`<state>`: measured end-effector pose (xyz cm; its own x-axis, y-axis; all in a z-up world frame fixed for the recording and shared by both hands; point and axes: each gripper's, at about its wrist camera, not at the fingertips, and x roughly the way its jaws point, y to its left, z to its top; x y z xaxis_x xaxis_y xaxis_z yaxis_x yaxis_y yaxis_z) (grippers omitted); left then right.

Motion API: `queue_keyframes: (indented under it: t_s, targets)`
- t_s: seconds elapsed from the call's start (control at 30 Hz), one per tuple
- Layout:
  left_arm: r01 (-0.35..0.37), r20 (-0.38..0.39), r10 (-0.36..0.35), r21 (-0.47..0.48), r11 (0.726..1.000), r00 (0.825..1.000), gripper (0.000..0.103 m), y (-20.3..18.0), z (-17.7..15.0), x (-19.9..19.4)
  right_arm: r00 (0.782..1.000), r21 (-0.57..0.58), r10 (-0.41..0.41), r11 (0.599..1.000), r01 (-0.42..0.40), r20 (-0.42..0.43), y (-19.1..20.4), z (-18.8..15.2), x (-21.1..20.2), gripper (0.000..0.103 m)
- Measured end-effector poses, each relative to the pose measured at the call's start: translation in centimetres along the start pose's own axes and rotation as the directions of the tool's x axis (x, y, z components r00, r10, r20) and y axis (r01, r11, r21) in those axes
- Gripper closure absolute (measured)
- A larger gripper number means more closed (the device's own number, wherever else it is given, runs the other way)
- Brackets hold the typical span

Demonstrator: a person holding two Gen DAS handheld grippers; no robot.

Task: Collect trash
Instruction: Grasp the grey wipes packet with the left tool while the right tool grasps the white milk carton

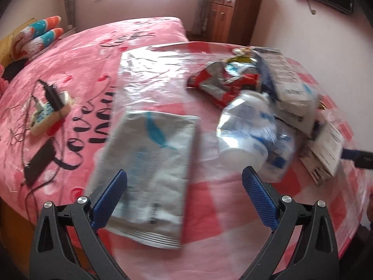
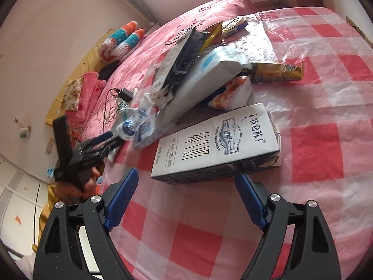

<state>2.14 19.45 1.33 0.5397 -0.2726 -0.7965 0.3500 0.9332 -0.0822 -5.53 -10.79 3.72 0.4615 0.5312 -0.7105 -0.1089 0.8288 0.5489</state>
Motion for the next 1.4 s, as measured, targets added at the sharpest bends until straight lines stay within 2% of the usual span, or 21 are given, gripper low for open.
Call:
queue_keyframes:
  t_s: [0.13,0.3,0.47,0.57,0.67,0.77,0.9,1.1,1.17,1.4]
  targets:
    - [0.050,0.002,-0.050,0.018,0.999,0.999,0.004,-2.3,-0.4,0.3,0.999,-0.018,-0.035,0.999,0.035,0.024,-0.4,1.0,0.3,0.019]
    - [0.128,0.028,-0.129,0.039,0.991,0.991,0.004,-4.9,-0.9,-0.4,0.991,-0.028,-0.121,0.992,0.123,0.063,-1.3,2.0,-0.2,0.019]
    - [0.100,0.107,-0.101,0.010,0.995,0.989,0.004,-3.2,-0.6,-3.3,0.982,-0.050,-0.159,0.985,0.165,0.104,-1.8,1.8,-1.5,0.018]
    - [0.001,0.139,0.001,-0.013,1.000,0.990,0.004,-0.7,0.1,-4.4,0.980,-0.059,-0.158,0.984,0.165,0.118,-1.5,1.4,-1.9,0.016]
    - [-0.055,0.102,0.058,-0.032,0.998,0.993,0.004,1.8,0.6,-3.7,0.982,-0.071,-0.142,0.986,0.151,0.121,-1.0,1.1,-2.0,0.015]
    - [-0.093,0.031,0.094,-0.007,0.996,0.995,0.004,3.2,0.6,-1.8,0.985,-0.080,-0.133,0.987,0.142,0.109,-0.6,0.9,-1.8,0.015]
    - [-0.092,-0.025,0.092,0.005,0.996,0.995,0.004,4.2,0.3,-0.2,0.988,-0.080,-0.122,0.988,0.130,0.089,-0.4,0.7,-1.3,0.015]
    - [-0.096,-0.034,0.099,0.078,0.992,0.995,0.005,1.6,0.2,1.1,0.988,-0.081,-0.133,0.987,0.140,0.083,-0.4,0.8,-0.9,0.015]
    - [-0.095,-0.036,0.099,0.093,0.991,0.994,0.013,0.7,0.2,1.4,0.986,-0.081,-0.140,0.986,0.147,0.088,-0.6,0.8,-1.0,0.015]
    - [-0.116,-0.027,0.119,0.082,0.990,0.993,0.022,-2.1,0.4,1.4,0.986,-0.055,-0.141,0.988,0.147,0.091,-1.4,1.0,-1.2,0.015]
